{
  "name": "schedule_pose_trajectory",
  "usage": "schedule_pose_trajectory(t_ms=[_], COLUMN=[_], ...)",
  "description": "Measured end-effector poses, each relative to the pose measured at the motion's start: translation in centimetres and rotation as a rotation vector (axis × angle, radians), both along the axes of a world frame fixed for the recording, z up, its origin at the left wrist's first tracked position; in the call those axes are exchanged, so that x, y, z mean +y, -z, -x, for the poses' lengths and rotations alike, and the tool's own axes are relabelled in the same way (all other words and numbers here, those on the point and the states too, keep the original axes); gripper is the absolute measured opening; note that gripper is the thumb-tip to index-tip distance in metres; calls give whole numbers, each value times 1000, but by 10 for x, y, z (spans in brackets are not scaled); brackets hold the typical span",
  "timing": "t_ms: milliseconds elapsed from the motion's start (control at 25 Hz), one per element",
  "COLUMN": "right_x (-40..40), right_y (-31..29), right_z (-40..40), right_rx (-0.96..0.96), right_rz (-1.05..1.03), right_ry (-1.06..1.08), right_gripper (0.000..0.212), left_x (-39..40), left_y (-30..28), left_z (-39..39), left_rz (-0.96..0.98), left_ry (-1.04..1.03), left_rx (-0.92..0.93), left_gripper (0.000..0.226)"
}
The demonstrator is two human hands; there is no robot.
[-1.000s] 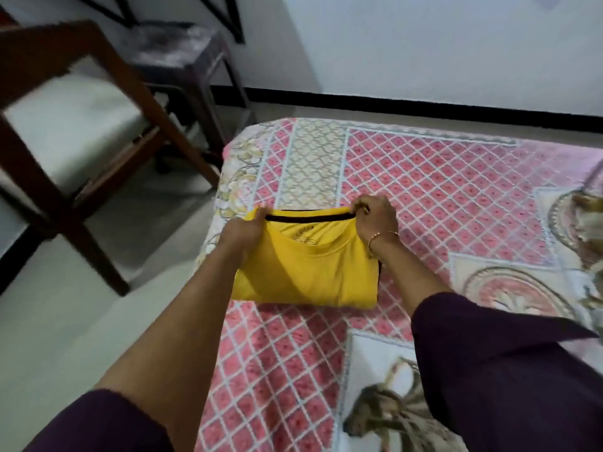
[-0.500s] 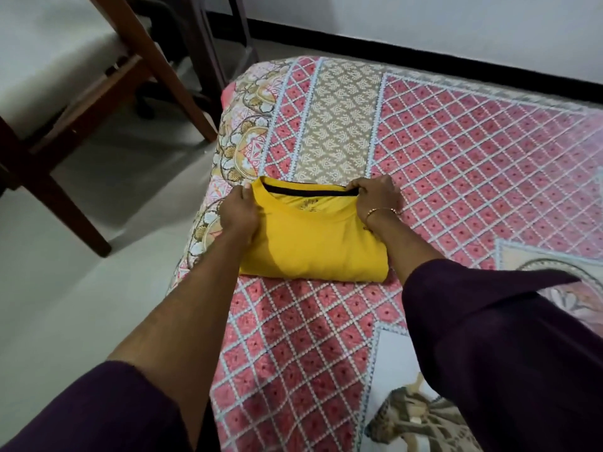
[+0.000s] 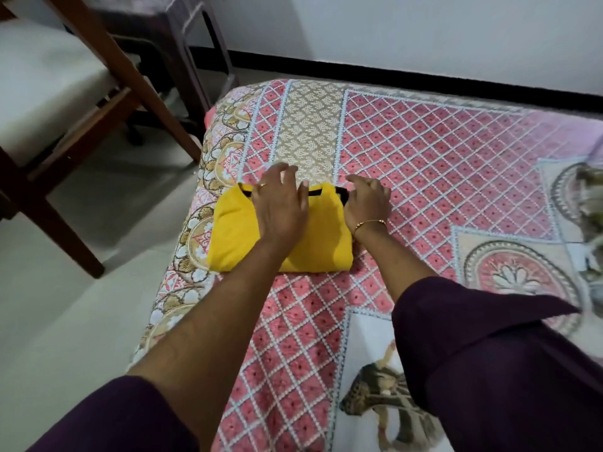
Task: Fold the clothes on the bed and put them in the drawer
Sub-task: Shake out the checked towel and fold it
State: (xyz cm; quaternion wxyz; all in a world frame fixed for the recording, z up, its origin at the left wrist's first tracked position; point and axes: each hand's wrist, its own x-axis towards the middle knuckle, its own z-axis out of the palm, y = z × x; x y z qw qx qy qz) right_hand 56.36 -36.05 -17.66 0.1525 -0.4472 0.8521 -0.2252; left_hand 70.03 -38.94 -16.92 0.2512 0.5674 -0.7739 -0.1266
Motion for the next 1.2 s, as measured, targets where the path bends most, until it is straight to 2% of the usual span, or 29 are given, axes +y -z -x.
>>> schedule_pose_trajectory(t_ms=[200, 360, 440, 560, 680, 760, 840, 920, 1040, 1120, 1200], right_x=[51, 122, 166, 242, 303, 326, 343, 355, 367, 372, 369], right_y=[-30, -63, -76, -100, -115, -125, -133, -137, -149, -159, -184], right_z=[53, 138, 193, 289, 368, 404, 437, 464, 489, 495, 491], right_rx=[38, 117, 221, 477, 576, 647, 674, 609, 501, 480, 363], right_rz=[48, 64, 55, 70, -208, -179, -183, -233, -393, -287, -3], right_ry=[33, 140, 166, 218, 154, 62, -41, -175, -348, -320, -130], right_gripper=[38, 39, 39, 32, 46, 36, 30, 26, 43, 36, 35], left_x=[48, 105, 144, 213, 261, 277, 294, 305, 305, 304, 311], left_y=[-16, -36, -49, -70, -85, -89, -89, -92, -108, -122, -140], left_z=[71, 163, 222, 321, 403, 444, 475, 497, 505, 500, 494], left_rz=[56, 35, 31, -59, -114, -170, -196, -132, -195, -240, -220], left_ry=[281, 416, 472, 583, 713, 771, 754, 655, 455, 524, 638], left_rx=[0, 17, 58, 71, 116, 92, 46, -12, -11, 2, -7], left_gripper=[41, 37, 33, 34, 52, 59, 51, 30, 18, 15, 32])
